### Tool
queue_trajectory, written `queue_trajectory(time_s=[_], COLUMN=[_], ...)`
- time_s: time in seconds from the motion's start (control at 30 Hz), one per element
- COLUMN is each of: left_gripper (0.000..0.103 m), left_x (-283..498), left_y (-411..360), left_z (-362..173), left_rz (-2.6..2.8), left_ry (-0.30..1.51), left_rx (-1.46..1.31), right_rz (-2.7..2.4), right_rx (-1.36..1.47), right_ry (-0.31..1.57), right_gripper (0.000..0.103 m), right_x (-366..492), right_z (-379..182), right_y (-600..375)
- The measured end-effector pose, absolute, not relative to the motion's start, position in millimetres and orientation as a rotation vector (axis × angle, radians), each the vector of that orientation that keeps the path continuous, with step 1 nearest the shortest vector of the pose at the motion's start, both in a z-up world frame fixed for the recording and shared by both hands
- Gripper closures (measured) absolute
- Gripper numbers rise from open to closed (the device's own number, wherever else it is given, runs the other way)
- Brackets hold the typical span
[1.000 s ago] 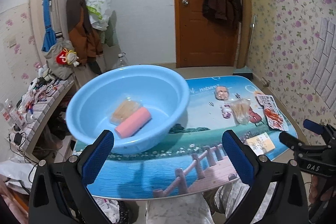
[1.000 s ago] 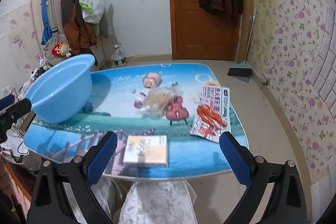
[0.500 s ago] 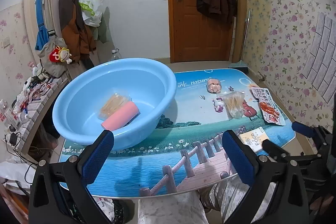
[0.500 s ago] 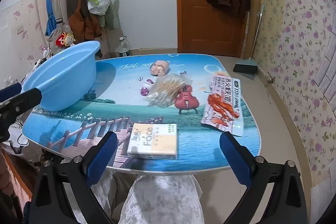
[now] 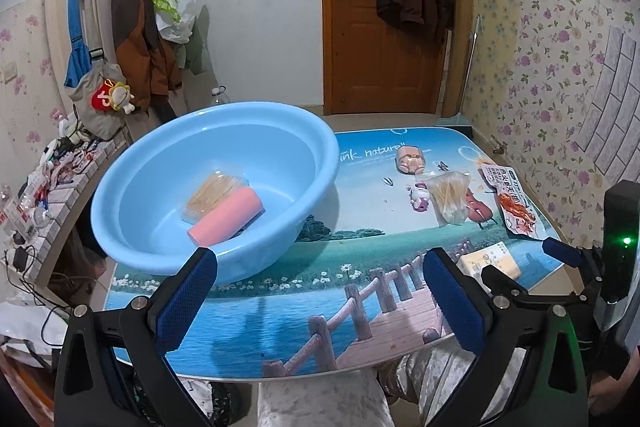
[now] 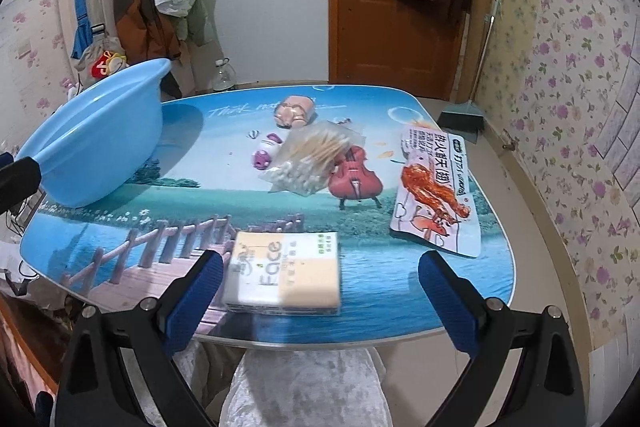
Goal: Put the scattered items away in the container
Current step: 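Withdraw both grippers from the basin back toward the table, then grasp the 'Face' tissue pack with the right gripper while the left gripper approaches the cotton swab bag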
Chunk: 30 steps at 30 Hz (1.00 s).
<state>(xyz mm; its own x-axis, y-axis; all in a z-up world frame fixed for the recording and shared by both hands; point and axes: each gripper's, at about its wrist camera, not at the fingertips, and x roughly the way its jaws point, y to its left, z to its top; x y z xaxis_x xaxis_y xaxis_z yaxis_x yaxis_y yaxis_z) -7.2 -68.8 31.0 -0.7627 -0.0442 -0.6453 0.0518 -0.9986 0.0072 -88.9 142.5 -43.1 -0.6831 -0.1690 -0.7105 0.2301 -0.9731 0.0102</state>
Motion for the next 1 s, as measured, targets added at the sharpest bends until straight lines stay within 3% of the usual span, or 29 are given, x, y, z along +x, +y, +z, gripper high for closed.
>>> queue_trajectory(time_s=[1.0], left_gripper=[0.0], left_x=[-29], left_y=[-47], left_z=[15], left_rz=[-2.934], left_ry=[0.0], left_rx=[1.141], right_rz=[-2.663], right_rx=[1.171], right_ry=[0.141], right_gripper=[0.004], right_x=[-102], right_z=[-66], right_y=[129])
